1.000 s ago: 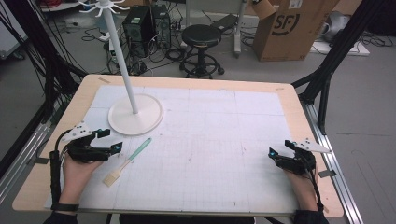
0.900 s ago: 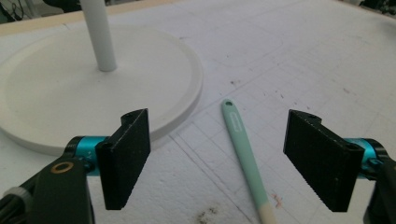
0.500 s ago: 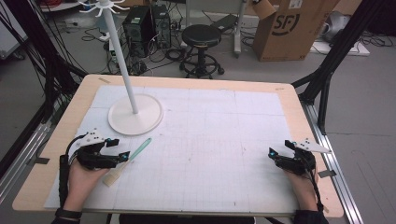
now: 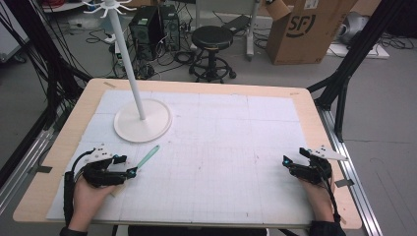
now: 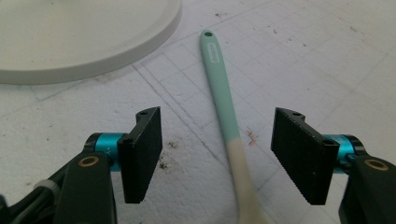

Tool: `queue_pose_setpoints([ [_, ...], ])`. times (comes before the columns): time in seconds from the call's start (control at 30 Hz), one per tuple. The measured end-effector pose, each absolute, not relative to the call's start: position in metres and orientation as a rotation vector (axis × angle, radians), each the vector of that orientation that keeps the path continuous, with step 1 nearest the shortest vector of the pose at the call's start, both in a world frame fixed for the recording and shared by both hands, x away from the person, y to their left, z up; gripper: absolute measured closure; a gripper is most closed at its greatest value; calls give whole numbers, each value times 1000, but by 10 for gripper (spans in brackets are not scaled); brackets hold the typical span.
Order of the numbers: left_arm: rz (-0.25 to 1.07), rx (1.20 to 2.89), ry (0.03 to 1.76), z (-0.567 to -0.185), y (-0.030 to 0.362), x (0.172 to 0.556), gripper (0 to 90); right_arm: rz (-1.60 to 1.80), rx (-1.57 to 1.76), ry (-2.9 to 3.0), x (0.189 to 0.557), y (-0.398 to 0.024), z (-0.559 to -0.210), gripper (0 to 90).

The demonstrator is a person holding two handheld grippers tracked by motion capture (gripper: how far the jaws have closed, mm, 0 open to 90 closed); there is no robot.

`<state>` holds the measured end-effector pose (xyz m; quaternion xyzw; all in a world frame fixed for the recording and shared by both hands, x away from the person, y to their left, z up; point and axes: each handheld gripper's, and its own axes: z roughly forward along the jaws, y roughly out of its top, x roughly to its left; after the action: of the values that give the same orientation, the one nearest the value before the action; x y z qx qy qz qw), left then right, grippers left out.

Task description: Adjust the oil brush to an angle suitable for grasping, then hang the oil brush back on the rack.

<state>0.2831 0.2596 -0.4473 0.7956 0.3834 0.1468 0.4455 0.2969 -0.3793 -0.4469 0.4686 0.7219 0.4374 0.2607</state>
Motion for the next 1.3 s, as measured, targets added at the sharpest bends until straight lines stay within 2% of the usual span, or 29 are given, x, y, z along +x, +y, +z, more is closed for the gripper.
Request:
queue_pose_setpoints([
  [0.13, 363, 1998, 951, -451, 255, 281, 380, 1183, 1268, 1955, 297, -379, -447, 223],
  [0.7, 371, 2006, 968, -450, 253, 280, 390, 1182, 1265, 1955, 297, -379, -447, 223],
  [0.83, 376, 2007, 979, -450, 252, 279, 423, 1184, 1263, 1956, 297, -380, -447, 222],
  [1.03, 399, 2032, 992, -449, 250, 276, 543, 1186, 1267, 1958, 297, -379, -447, 223],
  [1.13, 402, 2033, 1001, -449, 249, 275, 567, 1184, 1262, 1958, 297, -379, -447, 222],
  [1.2, 389, 2048, 991, -448, 248, 274, 628, 1183, 1261, 1961, 297, -379, -447, 222],
  [1.3, 418, 2077, 994, -446, 244, 272, 642, 1182, 1266, 1961, 296, -379, -447, 223],
])
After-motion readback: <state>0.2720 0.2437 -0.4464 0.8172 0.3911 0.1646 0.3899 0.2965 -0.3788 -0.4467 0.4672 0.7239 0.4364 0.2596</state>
